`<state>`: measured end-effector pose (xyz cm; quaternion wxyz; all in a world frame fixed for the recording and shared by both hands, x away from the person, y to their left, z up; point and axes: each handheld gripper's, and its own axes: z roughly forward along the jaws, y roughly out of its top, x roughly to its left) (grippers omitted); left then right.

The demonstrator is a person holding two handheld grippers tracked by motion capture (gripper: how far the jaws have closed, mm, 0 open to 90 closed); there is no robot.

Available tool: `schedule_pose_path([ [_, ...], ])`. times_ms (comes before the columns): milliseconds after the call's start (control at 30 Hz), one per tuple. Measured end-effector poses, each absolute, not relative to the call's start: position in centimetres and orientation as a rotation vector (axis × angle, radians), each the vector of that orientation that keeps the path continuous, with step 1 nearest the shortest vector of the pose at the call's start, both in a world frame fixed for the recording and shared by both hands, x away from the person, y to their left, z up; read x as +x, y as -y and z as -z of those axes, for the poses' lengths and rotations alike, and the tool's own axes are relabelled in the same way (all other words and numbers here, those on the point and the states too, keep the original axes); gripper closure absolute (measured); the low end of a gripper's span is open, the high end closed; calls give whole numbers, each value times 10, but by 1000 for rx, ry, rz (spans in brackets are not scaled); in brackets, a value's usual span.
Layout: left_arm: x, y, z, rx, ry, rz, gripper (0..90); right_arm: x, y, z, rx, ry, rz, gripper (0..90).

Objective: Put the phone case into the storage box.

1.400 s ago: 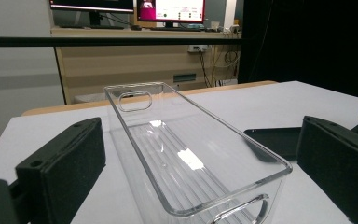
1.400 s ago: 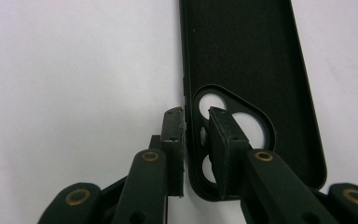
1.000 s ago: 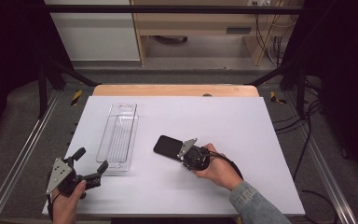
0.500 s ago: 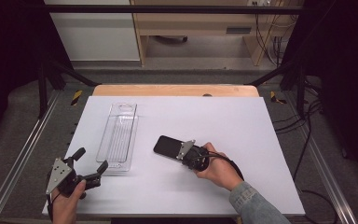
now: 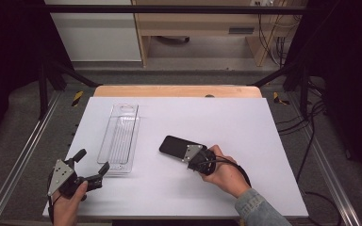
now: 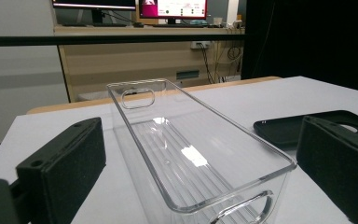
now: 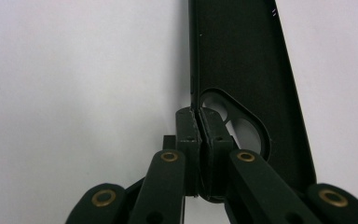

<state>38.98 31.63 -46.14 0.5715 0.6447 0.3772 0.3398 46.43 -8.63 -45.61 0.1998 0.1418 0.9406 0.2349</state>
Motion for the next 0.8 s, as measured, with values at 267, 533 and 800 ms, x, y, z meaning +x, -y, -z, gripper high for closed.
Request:
schedule_pose_path([
  [267,389,-314,461,1531,-874,-816,7,456,96,455,403,-2576,-676,874],
  [533,389,-311,461,1555,-860,-837,7,447,100,455,385,-2528,-677,873],
  [800,388,-311,460,1562,-858,-843,8,441,106,456,379,-2522,-681,873],
])
